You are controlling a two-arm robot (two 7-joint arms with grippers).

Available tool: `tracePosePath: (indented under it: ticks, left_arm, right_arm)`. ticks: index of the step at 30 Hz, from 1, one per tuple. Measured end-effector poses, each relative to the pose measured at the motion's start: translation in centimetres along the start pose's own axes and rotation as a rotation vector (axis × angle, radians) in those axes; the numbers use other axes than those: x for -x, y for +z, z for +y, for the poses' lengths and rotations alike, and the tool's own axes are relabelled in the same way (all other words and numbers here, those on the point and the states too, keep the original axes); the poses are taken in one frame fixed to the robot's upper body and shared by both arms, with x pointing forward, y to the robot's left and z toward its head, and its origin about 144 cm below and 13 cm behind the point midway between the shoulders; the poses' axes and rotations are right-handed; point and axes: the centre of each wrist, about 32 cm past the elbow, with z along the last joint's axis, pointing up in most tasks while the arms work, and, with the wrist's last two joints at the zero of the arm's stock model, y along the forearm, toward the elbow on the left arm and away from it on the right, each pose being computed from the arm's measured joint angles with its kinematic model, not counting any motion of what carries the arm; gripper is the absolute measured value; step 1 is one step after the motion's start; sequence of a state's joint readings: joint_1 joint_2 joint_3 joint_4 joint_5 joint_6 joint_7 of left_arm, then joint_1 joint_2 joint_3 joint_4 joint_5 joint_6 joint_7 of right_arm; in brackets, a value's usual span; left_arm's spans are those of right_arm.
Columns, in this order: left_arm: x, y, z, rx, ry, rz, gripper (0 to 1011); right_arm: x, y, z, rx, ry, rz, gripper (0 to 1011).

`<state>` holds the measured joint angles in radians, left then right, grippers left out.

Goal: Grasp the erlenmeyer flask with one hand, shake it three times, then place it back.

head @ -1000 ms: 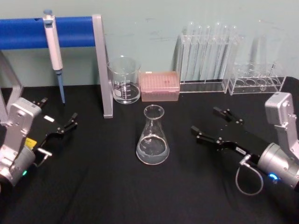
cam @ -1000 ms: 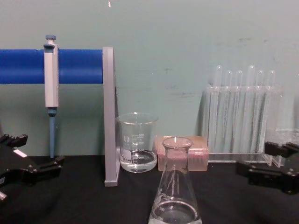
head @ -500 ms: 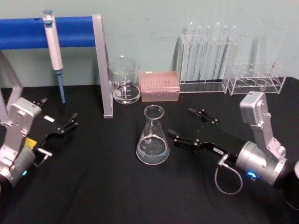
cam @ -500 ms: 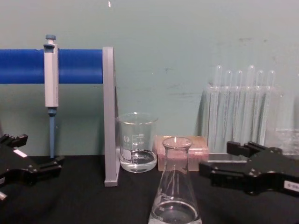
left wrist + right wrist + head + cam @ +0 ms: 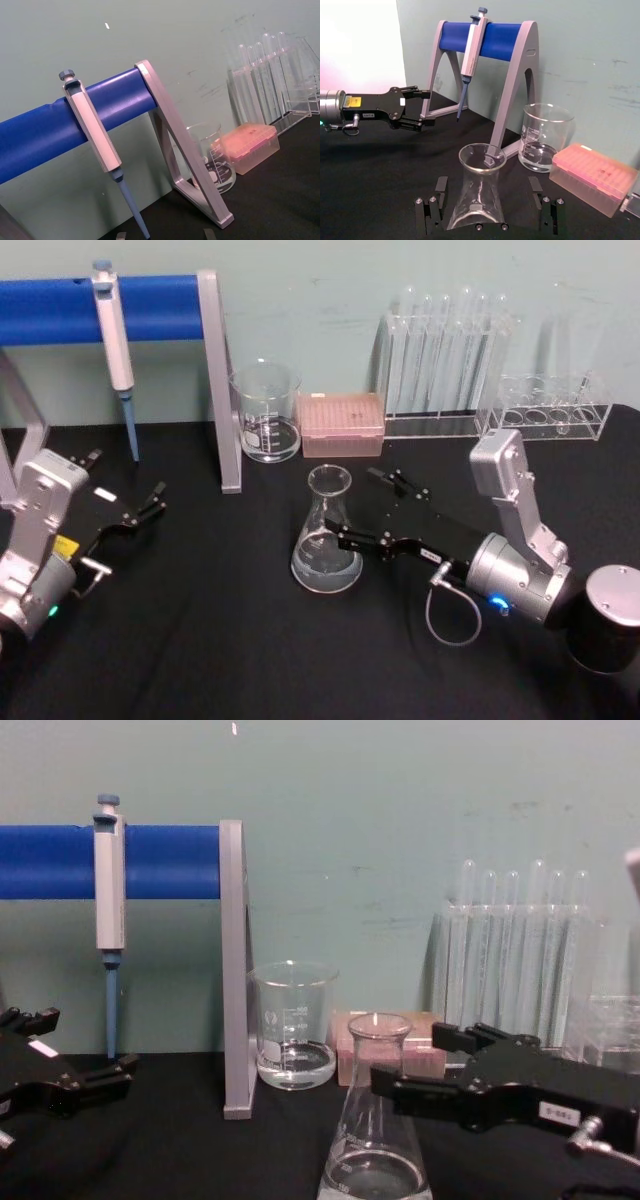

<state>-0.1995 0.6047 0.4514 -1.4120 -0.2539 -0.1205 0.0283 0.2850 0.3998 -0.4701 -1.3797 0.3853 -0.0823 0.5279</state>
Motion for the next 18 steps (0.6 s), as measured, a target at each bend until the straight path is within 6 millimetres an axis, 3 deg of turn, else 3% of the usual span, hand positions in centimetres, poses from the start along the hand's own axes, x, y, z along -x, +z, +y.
tracePosePath:
  ticks: [18]
  left_arm:
    - [0.0,0.0,0.0,0.000,0.000,0.000,1001]
  right_arm:
    - [-0.2,-0.4,2.9,0.002,0.014,0.004,1003]
